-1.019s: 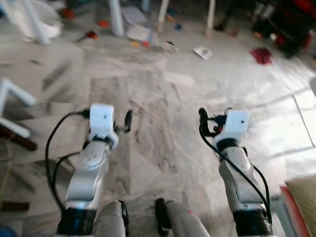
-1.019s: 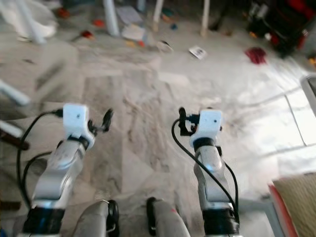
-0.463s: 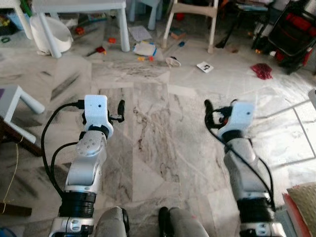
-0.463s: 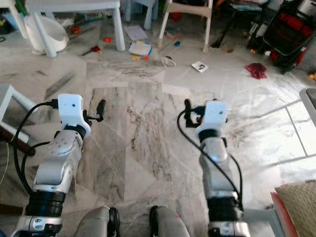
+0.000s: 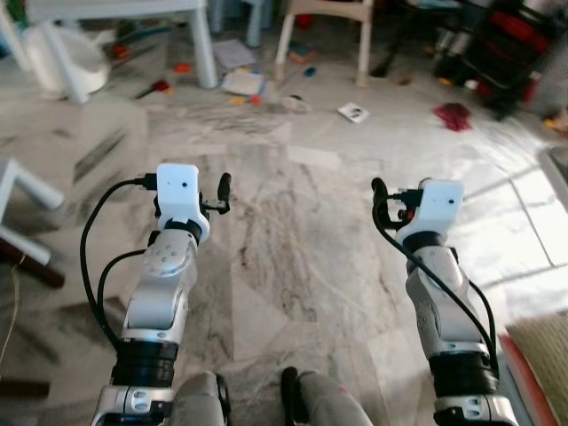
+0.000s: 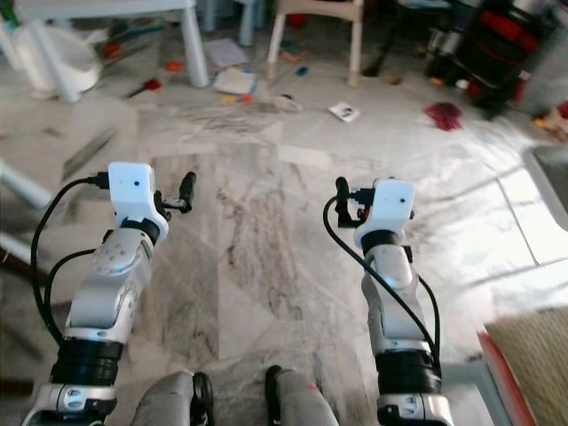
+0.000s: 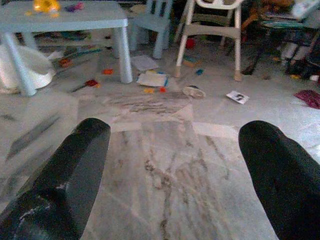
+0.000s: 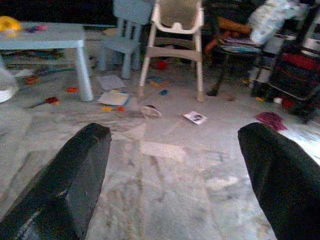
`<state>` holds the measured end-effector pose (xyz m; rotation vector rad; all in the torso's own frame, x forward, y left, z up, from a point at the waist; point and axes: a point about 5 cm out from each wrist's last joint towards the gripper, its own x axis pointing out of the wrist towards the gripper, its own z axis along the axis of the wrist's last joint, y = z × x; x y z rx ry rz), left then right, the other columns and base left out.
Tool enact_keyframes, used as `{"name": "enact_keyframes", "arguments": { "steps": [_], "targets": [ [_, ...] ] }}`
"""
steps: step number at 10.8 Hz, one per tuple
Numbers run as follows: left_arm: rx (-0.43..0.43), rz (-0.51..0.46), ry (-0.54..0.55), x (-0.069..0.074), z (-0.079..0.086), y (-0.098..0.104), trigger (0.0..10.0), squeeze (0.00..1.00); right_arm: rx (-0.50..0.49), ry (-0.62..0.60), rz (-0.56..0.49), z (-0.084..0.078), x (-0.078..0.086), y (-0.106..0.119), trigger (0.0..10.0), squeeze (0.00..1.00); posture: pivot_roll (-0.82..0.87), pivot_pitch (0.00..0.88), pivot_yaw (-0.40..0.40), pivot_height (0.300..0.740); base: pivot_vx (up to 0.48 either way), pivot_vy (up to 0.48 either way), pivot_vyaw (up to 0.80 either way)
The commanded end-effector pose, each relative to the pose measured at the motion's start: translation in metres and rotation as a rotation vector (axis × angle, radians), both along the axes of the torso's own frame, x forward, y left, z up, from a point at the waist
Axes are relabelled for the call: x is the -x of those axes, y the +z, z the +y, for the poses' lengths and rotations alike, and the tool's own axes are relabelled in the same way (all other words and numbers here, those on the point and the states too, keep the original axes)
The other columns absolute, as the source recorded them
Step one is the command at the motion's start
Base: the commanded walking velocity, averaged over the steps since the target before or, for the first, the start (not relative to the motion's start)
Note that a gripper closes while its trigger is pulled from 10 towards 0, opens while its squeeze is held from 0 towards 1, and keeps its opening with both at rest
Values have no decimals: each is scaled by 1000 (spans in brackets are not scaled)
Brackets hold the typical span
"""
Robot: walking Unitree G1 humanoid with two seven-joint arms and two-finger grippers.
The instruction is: Move the pillow to the sofa
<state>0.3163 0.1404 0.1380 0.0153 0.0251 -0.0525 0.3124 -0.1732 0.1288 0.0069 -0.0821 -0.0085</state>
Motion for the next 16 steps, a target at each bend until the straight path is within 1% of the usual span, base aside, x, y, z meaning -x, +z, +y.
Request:
{"name": "enact_keyframes", "arguments": {
  "steps": [1,3,4,5,6,8,9,10,12,13,15,16],
  "targets": [
    [22,-17,-11,0,-1,3,10000,0,6,6,-11,-1,-3,5,10000,0,-19,96,-72,740,0,0,-800],
    [39,-14,-44,-3,-4,3,10000,0,10,-4,-28,0,-6,7,10000,0,-47,74,-40,740,0,0,-800],
    [42,-3,-61,-4,-6,2,10000,0,1,-20,-34,-2,-6,8,10000,0,-52,69,-36,740,0,0,-800],
    [40,-16,-82,-9,-9,5,10000,0,1,-16,-37,-1,-5,8,10000,0,-55,63,-36,740,0,0,-800],
    [42,-16,-89,-9,-9,5,10000,0,2,-11,-34,-1,-3,7,10000,0,-55,63,-36,740,251,0,-800],
    [40,-16,-102,-3,-7,-1,10000,0,7,8,-22,-4,6,3,10000,0,-57,55,-46,740,291,0,-800],
    [21,-16,-122,-1,-5,-3,10000,0,26,20,-15,-8,11,1,10000,0,-56,54,-46,740,315,0,-800],
    [-7,-3,-153,7,-1,-9,10000,0,41,34,4,-14,23,-5,10000,0,-57,55,-47,740,326,0,-638],
    [-44,2,-168,20,4,-14,10000,0,55,52,31,-15,37,-10,10000,0,-57,68,-44,740,315,0,-603],
    [-48,8,-164,21,6,-15,10000,0,56,51,36,-16,39,-10,10000,0,-59,73,-37,740,307,0,-513],
    [-42,-1,-169,15,4,-10,10000,0,48,29,40,-17,37,-9,10000,0,-71,75,-27,740,307,0,-688],
    [-33,-2,-166,14,4,-10,10000,0,44,26,44,-17,37,-9,10000,0,-76,77,-32,740,304,0,-800]
  ]
}}
